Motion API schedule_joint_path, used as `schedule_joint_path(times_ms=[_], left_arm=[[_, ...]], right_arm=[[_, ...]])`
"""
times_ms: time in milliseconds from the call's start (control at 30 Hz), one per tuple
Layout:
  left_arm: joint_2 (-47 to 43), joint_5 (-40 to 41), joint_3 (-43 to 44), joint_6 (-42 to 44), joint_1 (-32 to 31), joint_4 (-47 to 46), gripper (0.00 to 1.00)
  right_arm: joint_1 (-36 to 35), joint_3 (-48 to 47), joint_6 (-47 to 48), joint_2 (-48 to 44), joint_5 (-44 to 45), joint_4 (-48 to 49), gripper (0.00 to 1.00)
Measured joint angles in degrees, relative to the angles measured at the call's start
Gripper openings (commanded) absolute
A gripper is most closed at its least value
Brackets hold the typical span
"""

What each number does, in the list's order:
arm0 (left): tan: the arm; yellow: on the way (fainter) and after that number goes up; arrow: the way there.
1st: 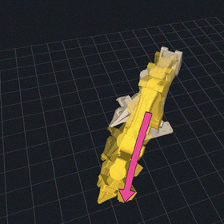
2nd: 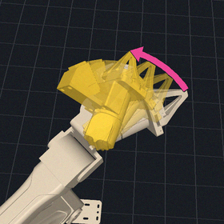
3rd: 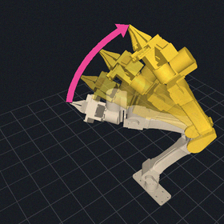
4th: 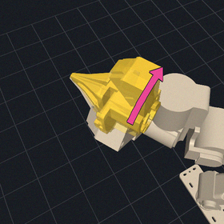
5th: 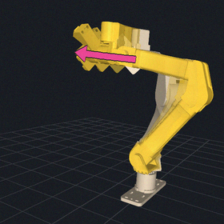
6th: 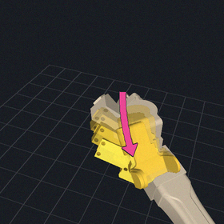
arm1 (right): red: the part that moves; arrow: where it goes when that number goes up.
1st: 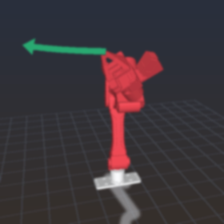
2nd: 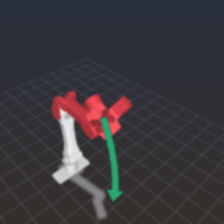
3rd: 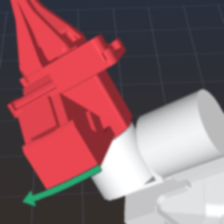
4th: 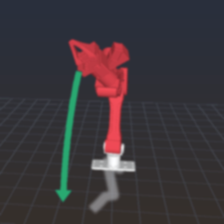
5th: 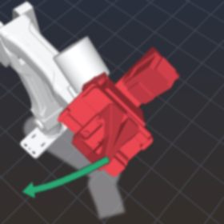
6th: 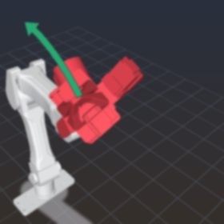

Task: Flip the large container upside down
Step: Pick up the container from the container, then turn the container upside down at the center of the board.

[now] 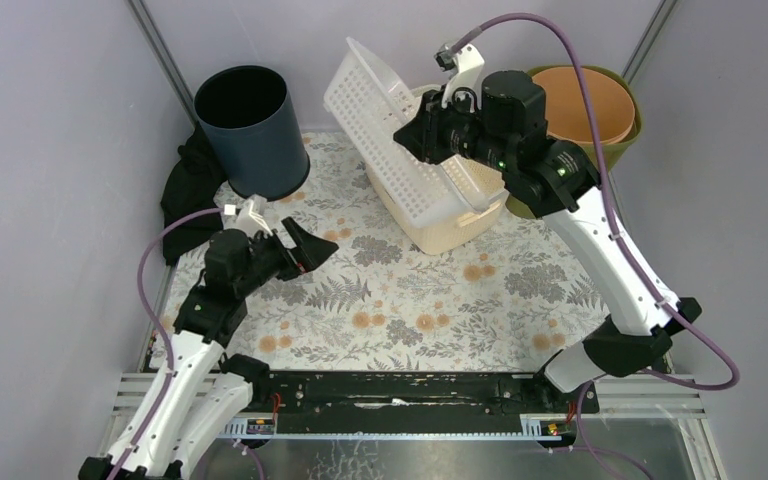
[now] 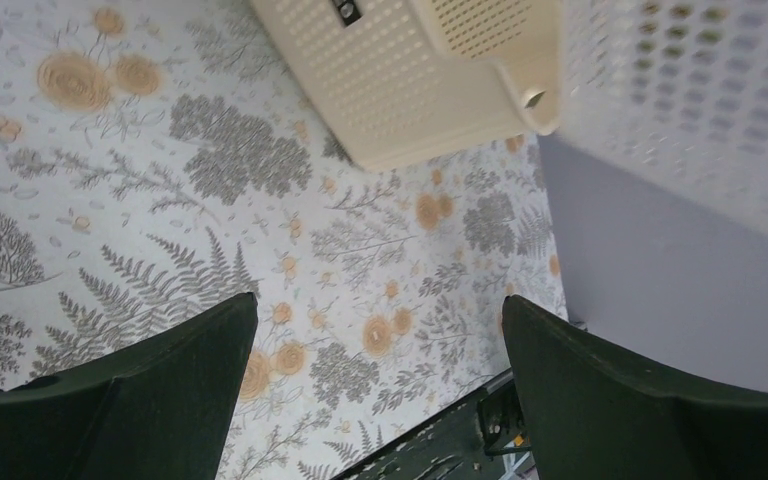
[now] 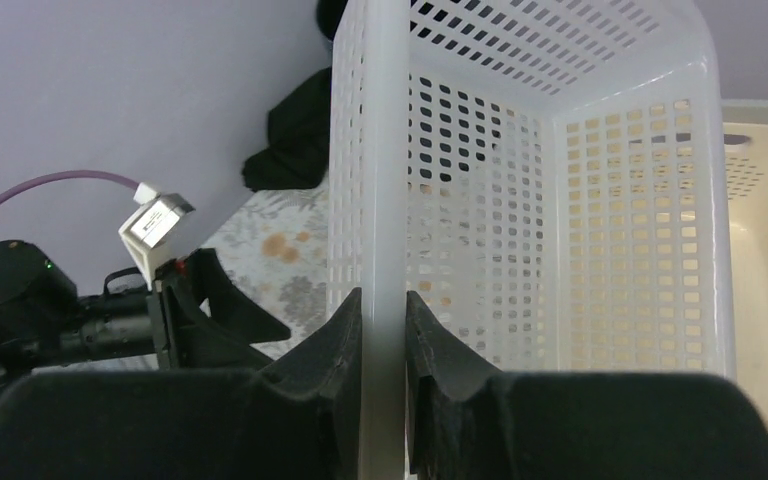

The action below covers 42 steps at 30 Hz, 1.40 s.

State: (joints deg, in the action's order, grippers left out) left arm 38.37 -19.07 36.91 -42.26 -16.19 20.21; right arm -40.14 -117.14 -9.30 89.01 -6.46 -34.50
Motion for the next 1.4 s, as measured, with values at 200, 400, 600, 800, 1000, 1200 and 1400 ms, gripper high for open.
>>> schedule_joint_path(times_ms=[200,400,600,800,1000,1200,1400], left_arm=[[-2.71,-0.04,6.91,0.0,0.0,2.67,1.0],[-4.94,-0.09,11.3,0.0,0.0,5.07,1.0],[-5.95,-0.07,13.14,0.0,0.0,7.69,1.0],[-6.03,-0.02,14.64,0.42,0.0,9.86,1.0],[-6.45,0.22,16.31,1.11,0.0,11.74,1.0],[-6.73,1.09,16.96,1.92,0.0,12.66,1.0],[-6.75,1.49,16.96,2.14,0.0,13.25,1.0]], right_arm=[[0.0,5.42,-7.1,-4.11,-6.14,4.2,0.1],[0.0,11.8,-13.94,-6.34,-10.62,9.84,0.1],[-0.02,18.4,-20.06,-7.61,-12.83,15.69,0.09],[-0.11,26.32,-26.99,-10.01,-14.34,24.33,0.09],[-0.11,30.69,-32.06,-10.25,-14.88,30.23,0.08],[-0.11,30.75,-34.56,-10.21,-15.72,32.54,0.08],[-0.11,28.22,-35.69,-9.42,-15.78,32.65,0.08]])
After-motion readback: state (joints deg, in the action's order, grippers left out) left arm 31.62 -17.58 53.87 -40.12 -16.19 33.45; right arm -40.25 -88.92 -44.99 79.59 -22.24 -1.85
